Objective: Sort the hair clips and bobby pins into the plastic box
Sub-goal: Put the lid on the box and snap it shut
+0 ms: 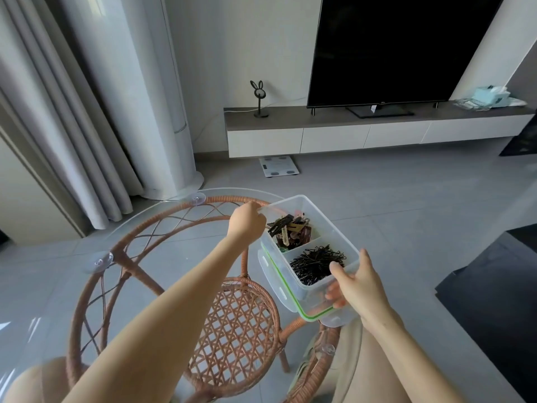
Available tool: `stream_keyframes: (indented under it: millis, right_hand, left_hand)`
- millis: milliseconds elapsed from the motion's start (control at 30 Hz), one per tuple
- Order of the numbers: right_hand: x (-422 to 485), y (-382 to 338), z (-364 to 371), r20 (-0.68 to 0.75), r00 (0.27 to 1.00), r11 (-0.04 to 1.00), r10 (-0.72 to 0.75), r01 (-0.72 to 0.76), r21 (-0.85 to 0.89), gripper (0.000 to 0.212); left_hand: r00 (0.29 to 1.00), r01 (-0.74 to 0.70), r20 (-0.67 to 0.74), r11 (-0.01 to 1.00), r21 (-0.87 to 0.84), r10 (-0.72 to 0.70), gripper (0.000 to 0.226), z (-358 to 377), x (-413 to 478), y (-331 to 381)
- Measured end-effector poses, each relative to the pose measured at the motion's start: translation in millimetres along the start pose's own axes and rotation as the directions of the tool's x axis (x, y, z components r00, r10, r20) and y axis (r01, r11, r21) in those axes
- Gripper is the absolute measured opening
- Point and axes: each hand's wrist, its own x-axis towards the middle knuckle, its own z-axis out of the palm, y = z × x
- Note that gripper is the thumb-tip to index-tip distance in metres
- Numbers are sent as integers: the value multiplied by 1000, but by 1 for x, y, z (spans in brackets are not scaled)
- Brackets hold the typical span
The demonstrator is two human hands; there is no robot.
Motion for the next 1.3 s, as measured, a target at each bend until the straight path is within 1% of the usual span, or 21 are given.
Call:
stream_keyframes:
  millis: [100, 233, 300, 367, 433, 500, 567, 667, 733, 767, 833, 867, 933, 1000, 1067, 1133, 1167, 1200, 1233, 1267, 1300]
  right_hand:
    - [-7, -8, 3, -80, 994, 996, -73, 68, -59, 61]
    - [-19, -21, 15, -68, 976, 972, -205, 195, -134, 62]
    - [-22, -28, 29, 2, 962, 945, -272, 268, -186, 64]
    - [-29, -35, 49, 115, 941, 922, -318, 336, -194, 65]
    - [-39, -40, 71, 242, 903, 897, -355, 402, -185, 64]
    - [-47, -39, 94, 319, 856, 846, -407, 485, -222, 62]
    - [-48, -36, 110, 349, 824, 794, -447, 545, -269, 61]
    - [-46, -31, 117, 371, 801, 769, -470, 578, -272, 57]
    - [-45, -30, 109, 323, 777, 726, -540, 625, -289, 50]
    - [-44, -28, 102, 275, 773, 693, -571, 634, -342, 47]
    - [-40, -19, 84, 185, 774, 591, -606, 593, -546, 46]
    - [-38, -13, 76, 168, 775, 521, -609, 550, -653, 46]
    - [-36, 4, 67, 196, 773, 347, -604, 476, -808, 43]
    - [-33, 21, 68, 256, 767, 217, -588, 455, -864, 32]
    - [-29, 30, 71, 263, 716, 162, -646, 466, -870, 26]
    - [-20, 26, 68, 225, 654, 152, -722, 467, -871, 26]
    - [-17, 18, 62, 168, 620, 176, -766, 455, -873, 22]
    - [-12, 9, 56, 80, 578, 231, -812, 445, -865, 17]
    - [-10, -5, 47, -34, 542, 327, -840, 456, -828, 20]
    - [-7, -20, 38, -146, 488, 414, -861, 503, -759, 24]
    - [-9, -38, 30, -235, 442, 474, -866, 574, -667, 26]
  left_hand:
    - [999, -10, -50, 1000, -2, 10, 28, -15, -10, 0]
    - [979, 5, -205, 1000, -10, -7, 29, -54, -48, -23]
    - [965, 70, -251, 997, -9, -70, 30, -77, -74, -47]
    - [952, 163, -261, 987, -11, -160, 27, -97, -100, -75]
    - [932, 250, -266, 968, -15, -245, 19, -110, -126, -98]
    - [909, 325, -275, 946, 2, -312, 11, -118, -149, -118]
    - [891, 377, -278, 926, 14, -359, 11, -120, -164, -132]
    - [880, 405, -267, 914, -12, -393, 15, -114, -174, -145]
    - [885, 397, -243, 917, -48, -396, 12, -108, -175, -150]
    - [887, 394, -232, 916, -72, -400, 11, -106, -175, -150]
    - [899, 373, -214, 924, -77, -381, 9, -104, -172, -150]
    - [908, 357, -210, 932, -65, -363, 9, -104, -171, -149]
    - [923, 329, -198, 943, -43, -331, 12, -105, -170, -147]
    - [933, 321, -160, 947, -30, -321, 16, -106, -170, -146]
    - [940, 327, -102, 945, -9, -326, 20, -109, -170, -148]
    - [948, 317, -48, 945, 76, -314, 25, -114, -171, -149]
    - [955, 296, -46, 947, 128, -292, 27, -116, -171, -149]
    - [963, 267, -67, 951, 155, -259, 29, -119, -171, -149]
    - [970, 234, -100, 961, 149, -221, 29, -121, -169, -149]
    - [973, 203, -134, 972, 116, -187, 29, -124, -168, -146]
    - [972, 172, -173, 983, 70, -158, 30, -126, -165, -141]
